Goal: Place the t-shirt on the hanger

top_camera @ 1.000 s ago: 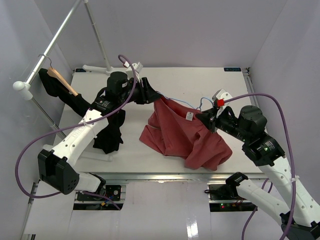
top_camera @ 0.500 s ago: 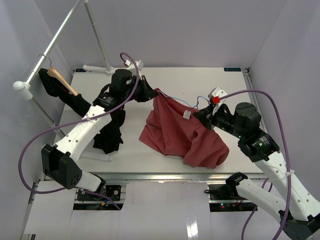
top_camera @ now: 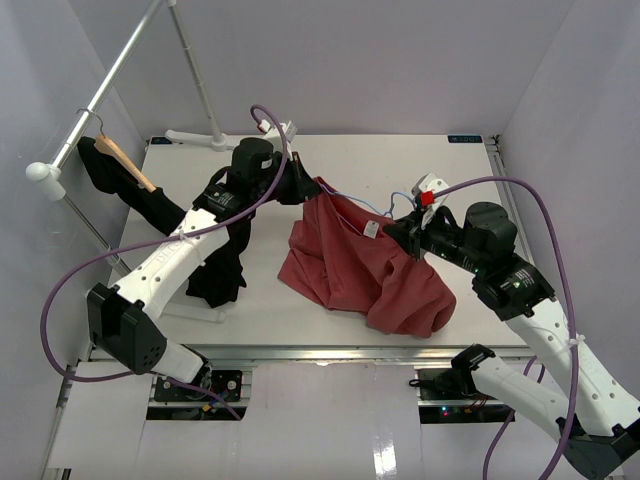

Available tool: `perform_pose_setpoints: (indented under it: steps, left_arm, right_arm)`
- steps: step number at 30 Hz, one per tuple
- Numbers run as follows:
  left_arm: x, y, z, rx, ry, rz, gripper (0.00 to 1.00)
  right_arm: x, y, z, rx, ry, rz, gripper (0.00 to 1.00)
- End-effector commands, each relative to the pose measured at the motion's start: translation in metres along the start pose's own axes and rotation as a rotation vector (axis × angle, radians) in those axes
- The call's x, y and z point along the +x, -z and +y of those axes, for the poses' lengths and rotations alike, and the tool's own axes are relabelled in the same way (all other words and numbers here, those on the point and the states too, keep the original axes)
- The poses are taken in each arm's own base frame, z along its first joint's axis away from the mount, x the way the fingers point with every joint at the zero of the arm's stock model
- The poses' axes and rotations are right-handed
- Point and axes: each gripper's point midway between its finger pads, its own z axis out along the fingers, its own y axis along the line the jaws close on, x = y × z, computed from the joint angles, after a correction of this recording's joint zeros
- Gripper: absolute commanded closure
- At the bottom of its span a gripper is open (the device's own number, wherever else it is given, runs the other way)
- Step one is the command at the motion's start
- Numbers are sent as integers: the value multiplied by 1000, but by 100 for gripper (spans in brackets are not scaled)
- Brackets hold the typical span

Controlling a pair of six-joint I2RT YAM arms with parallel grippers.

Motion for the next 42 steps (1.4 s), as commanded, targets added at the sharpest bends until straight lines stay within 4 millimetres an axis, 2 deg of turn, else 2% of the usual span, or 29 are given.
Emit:
perform_pose_setpoints:
  steps: [1,9,13,14,17,19,22,25,29,32,36,42]
  left_arm:
    - [-9,3,-38,111,-51,-24,100]
    - [-2,3,-57,170,-94,-1,100]
    - [6,11,-65,229,-152,28,98]
    - [5,16,-68,242,-175,35,94]
    - [-6,39,-72,232,-286,16,64]
    - [-20,58,-73,206,-372,-26,54]
    - [-40,86,-74,166,-482,-100,46]
    - [-49,109,-70,117,-563,-127,42]
    - [-39,119,-47,23,-667,-48,42]
    - [-28,127,-38,9,-727,4,43]
    - [-5,141,-46,135,-834,46,43]
    - [20,171,-67,323,-942,49,42]
  right_arm:
    - [-23,-7,4,-37,21,-78,92]
    - [-31,-16,3,-47,13,-107,92]
    - [-34,-22,2,-47,15,-125,92]
    - [-33,-22,1,-46,14,-120,92]
    - [-27,-21,-2,-28,21,-101,92]
    - [-23,-18,-2,-21,27,-92,92]
    - [-21,-12,2,-34,34,-81,92]
    - [-19,-4,10,-63,36,-63,92]
    - [-23,8,24,-133,48,-56,92]
    - [-29,18,35,-183,57,-72,92]
    - [-37,32,50,-244,63,-87,92]
    - [-43,49,63,-299,84,-97,92]
